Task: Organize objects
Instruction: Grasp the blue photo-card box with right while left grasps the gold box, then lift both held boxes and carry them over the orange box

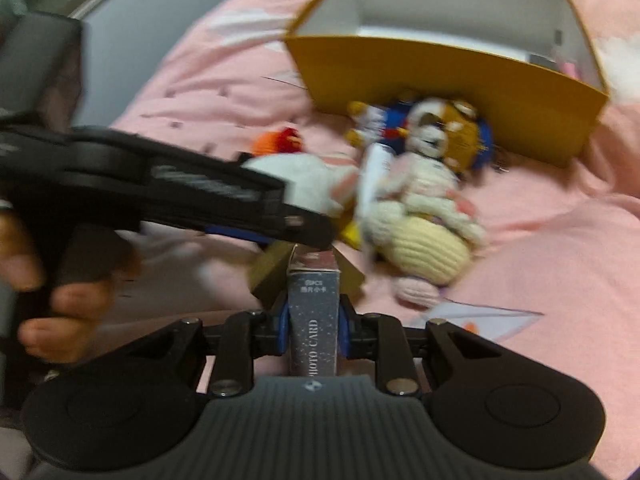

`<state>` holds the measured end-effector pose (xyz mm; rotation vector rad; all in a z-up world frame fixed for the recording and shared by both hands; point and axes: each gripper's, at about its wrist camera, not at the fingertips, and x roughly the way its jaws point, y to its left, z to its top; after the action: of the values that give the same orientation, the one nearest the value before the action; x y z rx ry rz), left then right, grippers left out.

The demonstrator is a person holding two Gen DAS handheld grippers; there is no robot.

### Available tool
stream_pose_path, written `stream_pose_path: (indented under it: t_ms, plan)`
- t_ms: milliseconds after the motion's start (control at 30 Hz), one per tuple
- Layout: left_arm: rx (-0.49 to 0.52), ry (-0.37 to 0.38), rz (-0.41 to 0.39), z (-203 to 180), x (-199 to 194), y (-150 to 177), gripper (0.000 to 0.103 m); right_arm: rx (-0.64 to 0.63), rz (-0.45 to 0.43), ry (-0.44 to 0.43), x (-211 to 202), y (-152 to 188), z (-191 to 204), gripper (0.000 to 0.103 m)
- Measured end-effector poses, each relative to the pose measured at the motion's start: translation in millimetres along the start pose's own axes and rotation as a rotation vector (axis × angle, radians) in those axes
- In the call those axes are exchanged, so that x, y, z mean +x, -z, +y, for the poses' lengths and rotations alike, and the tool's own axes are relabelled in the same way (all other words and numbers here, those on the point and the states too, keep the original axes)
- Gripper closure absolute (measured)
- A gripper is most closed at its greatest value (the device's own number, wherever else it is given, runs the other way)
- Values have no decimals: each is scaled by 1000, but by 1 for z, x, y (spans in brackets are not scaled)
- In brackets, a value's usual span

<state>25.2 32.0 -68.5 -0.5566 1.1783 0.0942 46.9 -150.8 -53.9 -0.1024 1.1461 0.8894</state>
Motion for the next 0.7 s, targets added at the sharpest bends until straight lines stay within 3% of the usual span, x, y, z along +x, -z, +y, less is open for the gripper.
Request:
stream_pose_path:
  t_ms: [167, 400, 567, 700]
  plan:
    - [42, -57, 23, -2, 8, 1, 38, 92, 8, 6, -3, 2, -19, 78]
    - [100, -64, 40, -9, 15, 1, 38, 127, -31, 85, -26, 6, -27, 78]
    - [128, -72, 71, -13, 27, 2, 38, 163, -13, 99, -17, 7, -31, 75]
    - [110, -63, 61, -7, 27, 4, 45, 187, 14, 92, -6, 8, -32, 74]
